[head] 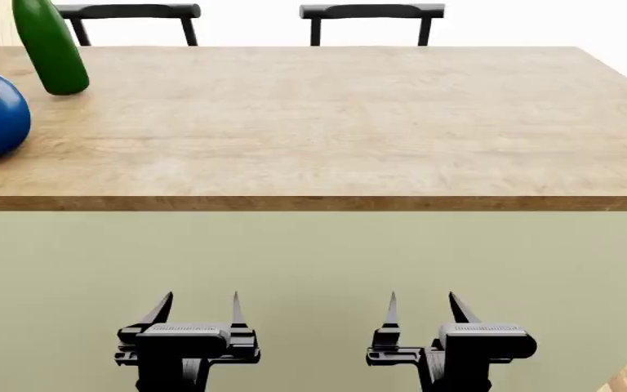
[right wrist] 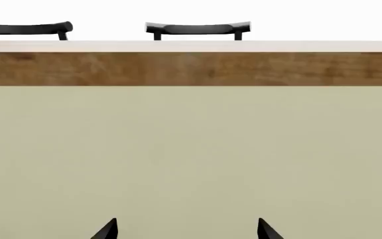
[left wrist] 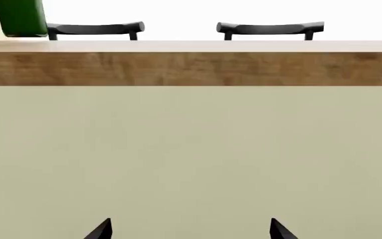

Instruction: Pick the kettle non electric and bottle and place them in the sink. Then turn on the water.

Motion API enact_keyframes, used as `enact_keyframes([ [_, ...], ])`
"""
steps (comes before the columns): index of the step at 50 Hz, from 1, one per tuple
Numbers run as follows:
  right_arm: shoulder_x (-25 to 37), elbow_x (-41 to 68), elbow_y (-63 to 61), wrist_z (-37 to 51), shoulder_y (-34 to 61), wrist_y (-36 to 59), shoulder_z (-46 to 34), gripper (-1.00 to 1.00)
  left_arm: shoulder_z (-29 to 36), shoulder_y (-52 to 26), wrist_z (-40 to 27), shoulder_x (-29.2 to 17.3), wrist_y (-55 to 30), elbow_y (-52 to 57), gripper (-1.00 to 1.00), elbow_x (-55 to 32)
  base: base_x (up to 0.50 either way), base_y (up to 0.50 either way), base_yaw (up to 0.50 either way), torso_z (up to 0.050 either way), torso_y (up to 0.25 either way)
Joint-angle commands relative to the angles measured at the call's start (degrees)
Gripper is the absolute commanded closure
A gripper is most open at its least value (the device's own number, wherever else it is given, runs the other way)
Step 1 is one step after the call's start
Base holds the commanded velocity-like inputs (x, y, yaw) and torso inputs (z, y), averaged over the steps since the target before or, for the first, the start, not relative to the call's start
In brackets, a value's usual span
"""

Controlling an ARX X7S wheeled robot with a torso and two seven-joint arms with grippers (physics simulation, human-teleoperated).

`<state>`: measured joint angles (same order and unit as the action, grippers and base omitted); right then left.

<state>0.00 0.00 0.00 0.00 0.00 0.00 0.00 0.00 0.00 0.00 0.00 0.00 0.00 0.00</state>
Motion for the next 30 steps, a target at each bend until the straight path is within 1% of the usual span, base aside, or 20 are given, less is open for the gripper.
enact_keyframes([
  [1,0.9,0.7,0.0,1.1,0.0,0.0,-1.2,-1.00,1.1,0.0,-1.1,-0.9,-0.1,0.1,-1.00,-0.9,0.00,0.00,0.00,0.000,0.000],
  [15,3.1,1.9,0.4,3.6,0.1,-0.6,-4.1,-1.00,3.4,0.3,-3.2,-3.1,0.8,0.5,-1.00,-3.4,0.00,0.00,0.00,0.000,0.000],
  [21,3.7,2.1,-0.6,4.4,0.1,0.3,-4.8,-1.00,4.2,0.8,-3.3,-3.8,1.1,1.4,-1.00,-4.1,0.00,0.00,0.00,0.050,0.000],
  [26,4.1,2.5,-2.5,5.3,0.4,3.3,-5.0,-1.00,5.0,1.2,-3.3,-4.6,1.6,2.7,-1.00,-4.1,0.00,0.00,0.00,0.050,0.000],
  [30,4.6,2.5,-5.6,6.2,0.9,6.8,-5.0,-1.00,5.9,1.2,-2.8,-5.6,0.3,4.8,-1.00,-4.1,0.00,0.00,0.00,0.050,0.000],
])
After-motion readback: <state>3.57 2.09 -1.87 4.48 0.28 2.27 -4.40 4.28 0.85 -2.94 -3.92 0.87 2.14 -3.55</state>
